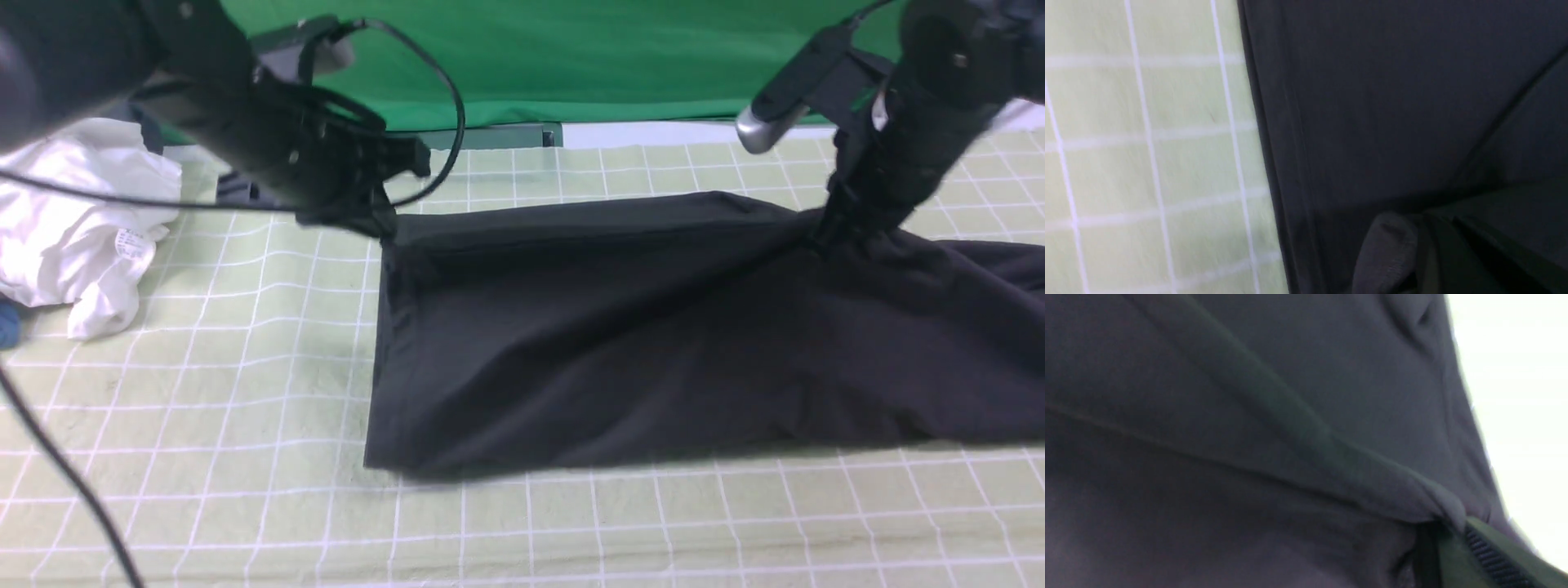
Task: Fold a long-sleeved shirt over a green coffee tablecloth.
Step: 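Fold the black garment in half by bringing its near edge over to the far edge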
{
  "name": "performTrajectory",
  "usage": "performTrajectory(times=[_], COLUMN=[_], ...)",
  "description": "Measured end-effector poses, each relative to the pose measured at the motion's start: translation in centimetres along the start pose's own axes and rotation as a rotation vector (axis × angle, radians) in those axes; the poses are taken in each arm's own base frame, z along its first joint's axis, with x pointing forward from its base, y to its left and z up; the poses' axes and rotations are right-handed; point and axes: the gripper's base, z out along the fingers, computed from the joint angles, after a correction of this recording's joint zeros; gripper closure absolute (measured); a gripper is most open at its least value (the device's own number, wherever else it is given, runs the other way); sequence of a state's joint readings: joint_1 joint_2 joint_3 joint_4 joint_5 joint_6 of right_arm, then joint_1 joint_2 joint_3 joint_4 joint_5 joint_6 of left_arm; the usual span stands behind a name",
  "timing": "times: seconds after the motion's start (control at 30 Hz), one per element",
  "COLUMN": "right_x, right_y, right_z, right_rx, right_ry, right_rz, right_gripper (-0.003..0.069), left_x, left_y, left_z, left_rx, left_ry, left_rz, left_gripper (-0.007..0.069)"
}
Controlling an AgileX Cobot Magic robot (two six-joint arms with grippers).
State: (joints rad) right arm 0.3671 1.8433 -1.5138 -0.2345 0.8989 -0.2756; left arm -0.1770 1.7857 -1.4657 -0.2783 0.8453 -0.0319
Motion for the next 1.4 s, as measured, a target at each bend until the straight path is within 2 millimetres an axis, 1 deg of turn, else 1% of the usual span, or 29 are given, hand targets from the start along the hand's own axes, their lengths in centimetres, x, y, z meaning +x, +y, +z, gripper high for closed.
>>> performTrajectory(times=[0.07,0.1,0.17,0.2,0.33,0.43,0.5,0.57,0.6,0.73,0.77,1.0,1.13,1.2,1.27,1.33,1.37,1.4], right_x=[-1.1,-1.4,-2.4,-2.8,-3.9,-4.0,-3.9,-3.9,-3.8,-3.8,-3.8,-3.8,-3.8,-3.8,-3.8,-3.8,-3.8,-3.8], right_y=[-0.5,-0.6,-0.8,-0.9,-1.0,-0.8,-0.6,-0.6,-0.5,-0.5,-0.5,-0.5,-0.5,-0.5,-0.5,-0.5,-0.5,-0.5], right_z=[1.7,1.9,3.3,3.5,5.3,6.2,6.7,6.8,6.9,6.9,6.9,6.9,6.9,6.9,6.9,6.9,6.9,6.9], right_rx=[0.006,0.011,0.02,0.025,0.036,0.03,0.022,0.019,0.016,0.016,0.016,0.017,0.017,0.017,0.017,0.017,0.017,0.017], right_ry=[-0.013,-0.023,-0.038,-0.05,-0.079,-0.064,-0.045,-0.034,-0.026,-0.026,-0.026,-0.027,-0.027,-0.027,-0.026,-0.026,-0.026,-0.026], right_rz=[-0.01,-0.012,-0.024,-0.027,-0.054,-0.06,-0.062,-0.064,-0.063,-0.063,-0.063,-0.062,-0.062,-0.062,-0.062,-0.062,-0.062,-0.062], right_gripper=[0.0641,0.0641,0.0638,0.0638,0.0634,0.0624,0.0617,0.0611,0.0606,0.0597,0.0597,0.0581,0.0575,0.0573,0.057,0.0567,0.0566,0.0566], left_x=[-1.4,-1.8,-2.6,-2.7,-2.8,-2.5,-2.3,-2.2,-2.1,-1.9,-1.8,-0.8,-0.3,-0.3,-0.3,-0.2,-0.2,-0.2], left_y=[0.1,0.1,0.3,0.3,1.1,1.6,1.7,1.7,1.6,1.6,1.5,1.0,0.9,1.0,1.0,1.0,1.0,1.0], left_z=[0.5,0.5,1.3,1.6,4.1,6.0,6.9,7.2,7.8,9.1,9.2,12.3,13.5,13.7,13.8,13.8,13.8,13.8], left_rx=[-0.023,-0.027,-0.034,-0.035,-0.055,-0.057,-0.045,-0.032,-0.008,0.015,0.016,0.023,0.021,0.022,0.023,0.024,0.029,0.029], left_ry=[-0.023,-0.034,-0.038,-0.035,0.002,0.039,0.057,0.064,0.072,0.09,0.093,0.138,0.156,0.159,0.158,0.158,0.158,0.158], left_rz=[0.009,0.012,0.016,0.015,0.008,0.005,0.012,0.014,0.025,0.028,0.029,0.105,0.113,0.118,0.132,0.145,0.156,0.156], left_gripper=[0.0608,0.0608,0.0608,0.0608,0.0608,0.0608,0.0608,0.0608,0.0599,0.0534,0.0529,0.03,0.0221,0.0211,0.0223,0.0263,0.0324,0.0324])
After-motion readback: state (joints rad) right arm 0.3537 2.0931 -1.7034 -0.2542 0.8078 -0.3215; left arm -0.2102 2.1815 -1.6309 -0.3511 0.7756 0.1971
